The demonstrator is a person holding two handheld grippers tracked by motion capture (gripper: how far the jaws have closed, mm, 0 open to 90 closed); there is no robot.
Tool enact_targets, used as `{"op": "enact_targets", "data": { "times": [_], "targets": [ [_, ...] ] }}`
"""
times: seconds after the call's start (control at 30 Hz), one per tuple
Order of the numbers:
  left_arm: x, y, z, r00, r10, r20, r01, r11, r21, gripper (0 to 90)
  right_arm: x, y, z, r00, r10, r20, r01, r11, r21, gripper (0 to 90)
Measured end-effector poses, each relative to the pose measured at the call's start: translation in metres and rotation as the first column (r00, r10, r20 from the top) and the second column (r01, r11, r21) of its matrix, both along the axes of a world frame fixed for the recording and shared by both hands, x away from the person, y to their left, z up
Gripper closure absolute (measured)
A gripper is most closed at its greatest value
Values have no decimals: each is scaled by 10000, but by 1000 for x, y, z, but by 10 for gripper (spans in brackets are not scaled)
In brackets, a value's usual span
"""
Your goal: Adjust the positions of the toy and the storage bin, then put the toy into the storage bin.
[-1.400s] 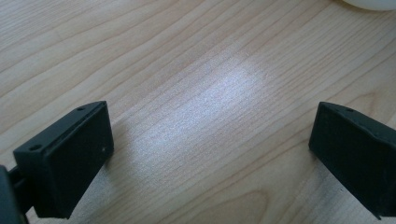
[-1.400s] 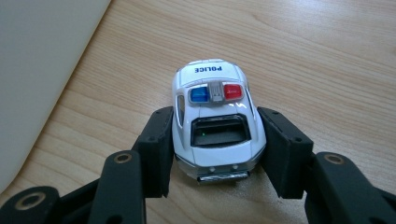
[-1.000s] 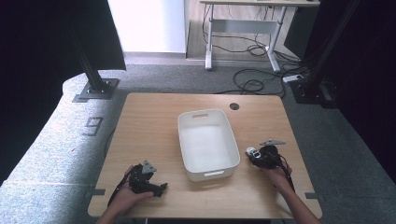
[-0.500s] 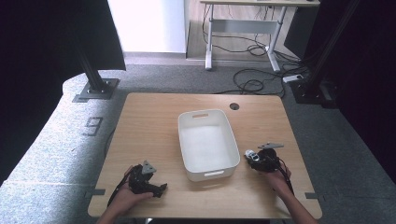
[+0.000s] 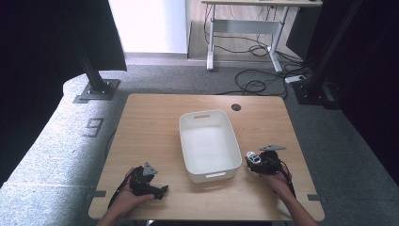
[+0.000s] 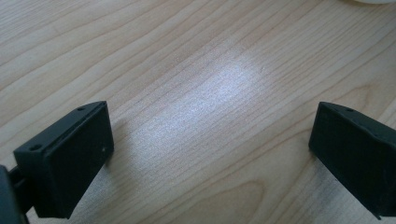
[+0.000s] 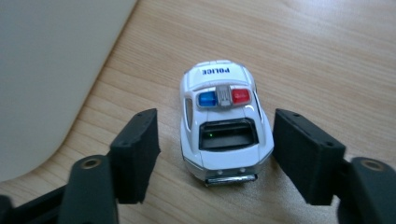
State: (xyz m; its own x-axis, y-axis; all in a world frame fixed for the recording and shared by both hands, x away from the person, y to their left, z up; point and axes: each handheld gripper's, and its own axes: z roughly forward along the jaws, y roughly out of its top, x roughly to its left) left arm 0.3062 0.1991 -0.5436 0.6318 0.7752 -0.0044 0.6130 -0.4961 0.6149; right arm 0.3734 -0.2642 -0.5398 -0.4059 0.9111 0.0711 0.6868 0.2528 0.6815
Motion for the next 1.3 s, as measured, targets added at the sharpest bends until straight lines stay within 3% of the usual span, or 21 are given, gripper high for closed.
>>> {"op": "enact_targets", "data": {
  "times": [0.07,0.5,1.03,1.3],
  "targets": [
    [0,0,0,10000,8,-5,-8,10000,8,1,-1,-1,2,9998,94,196,-96,9999,120,273],
    [0,0,0,10000,0,-13,0,10000,16,1,-2,-5,4,9992,259,314,-268,9993,265,267],
    [0,0,0,10000,-18,-26,19,10000,30,0,-5,-11,15,9955,704,635,-708,9975,32,264],
    [1,0,0,10000,-64,-23,64,10000,25,0,-3,-14,24,9934,950,644,-950,9955,-34,309]
  ]
}}
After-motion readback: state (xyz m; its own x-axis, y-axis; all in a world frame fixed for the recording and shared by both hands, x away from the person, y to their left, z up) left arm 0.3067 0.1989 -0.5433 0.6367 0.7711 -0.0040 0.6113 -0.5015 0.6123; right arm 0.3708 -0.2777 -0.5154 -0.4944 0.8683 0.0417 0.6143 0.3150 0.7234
